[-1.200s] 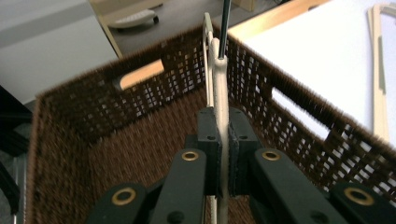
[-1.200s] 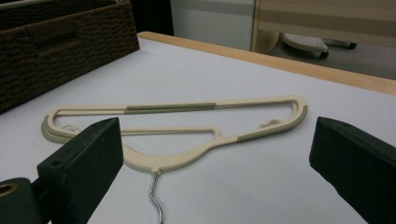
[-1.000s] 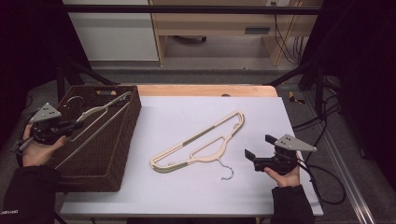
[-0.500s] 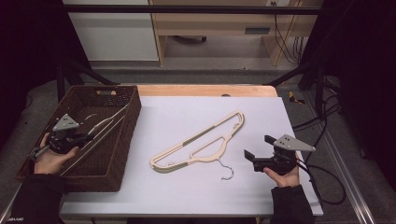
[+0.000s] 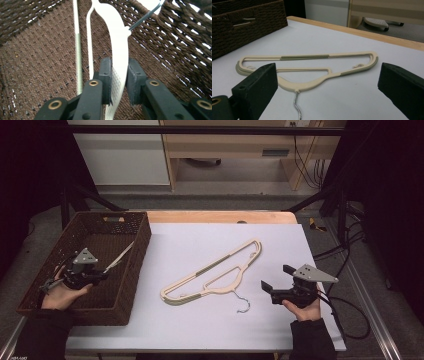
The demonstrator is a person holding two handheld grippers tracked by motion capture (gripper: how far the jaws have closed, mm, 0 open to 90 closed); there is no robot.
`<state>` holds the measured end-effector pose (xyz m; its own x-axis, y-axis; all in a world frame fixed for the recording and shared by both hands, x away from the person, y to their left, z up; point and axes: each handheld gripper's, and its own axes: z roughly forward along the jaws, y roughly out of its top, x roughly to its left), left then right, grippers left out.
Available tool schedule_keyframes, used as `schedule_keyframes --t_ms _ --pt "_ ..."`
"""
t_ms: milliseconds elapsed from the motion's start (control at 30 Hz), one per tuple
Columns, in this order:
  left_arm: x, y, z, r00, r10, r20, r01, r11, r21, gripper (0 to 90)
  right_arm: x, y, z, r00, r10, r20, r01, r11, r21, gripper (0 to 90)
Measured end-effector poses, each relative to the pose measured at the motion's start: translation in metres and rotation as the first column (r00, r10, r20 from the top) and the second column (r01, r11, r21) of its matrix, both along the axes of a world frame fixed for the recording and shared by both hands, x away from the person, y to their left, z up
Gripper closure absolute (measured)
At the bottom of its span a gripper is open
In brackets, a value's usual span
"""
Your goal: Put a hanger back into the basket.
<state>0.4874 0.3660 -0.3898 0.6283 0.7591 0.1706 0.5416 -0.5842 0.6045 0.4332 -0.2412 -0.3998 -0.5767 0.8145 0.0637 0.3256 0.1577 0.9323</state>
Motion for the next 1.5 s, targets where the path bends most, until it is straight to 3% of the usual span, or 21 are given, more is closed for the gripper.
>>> schedule_keyframes --t_ms 200,500,633,767,933,1100,1167,1433,1500 --pt "0.000 -0.004 -0.003 0.9995 -0.019 -0.024 0.020 0.9995 0.026 71.4 0.000 0.001 0.000 1.0000 0.003 -0.001 -0.003 1.0000 0.001 3.1" --pt "-0.003 -0.002 0.005 0.9996 -0.025 -0.010 0.025 0.9997 0.003 59.0 -0.002 0.001 0.003 1.0000 0.000 0.009 0.000 0.9999 0.011 3.2" --pt "-0.007 0.001 0.019 0.9992 -0.005 0.041 0.007 0.9990 -0.045 51.8 -0.003 0.002 0.005 0.9999 0.002 0.014 -0.002 0.9999 0.013 3.2" --pt "-0.014 0.001 0.032 0.9919 0.021 0.125 -0.006 0.9931 -0.117 42.3 -0.004 0.003 0.007 0.9997 0.005 0.023 -0.005 0.9999 0.011 3.3" --pt "-0.026 -0.009 0.050 0.9713 0.057 0.231 0.000 0.9708 -0.240 30.0 -0.005 0.004 0.010 0.9998 0.002 0.020 -0.003 0.9999 0.014 3.5" --pt "-0.039 -0.029 0.065 0.9474 0.069 0.312 0.042 0.9411 -0.335 21.4 -0.005 0.006 0.010 1.0000 0.002 0.000 -0.002 0.9999 0.017 4.5" --pt "-0.044 -0.039 0.069 0.9393 0.067 0.336 0.069 0.9239 -0.376 18.7 -0.004 0.007 0.008 1.0000 0.008 -0.001 -0.008 0.9999 0.009 5.1" --pt "-0.054 -0.081 0.068 0.9298 0.056 0.364 0.138 0.8635 -0.485 11.1 -0.002 0.014 0.004 0.9994 0.017 -0.029 -0.017 0.9998 0.010 6.2" --pt "-0.057 -0.090 0.066 0.9312 0.050 0.361 0.159 0.8364 -0.525 10.8 -0.002 0.016 0.003 0.9994 0.015 -0.033 -0.015 0.9999 0.007 6.2"
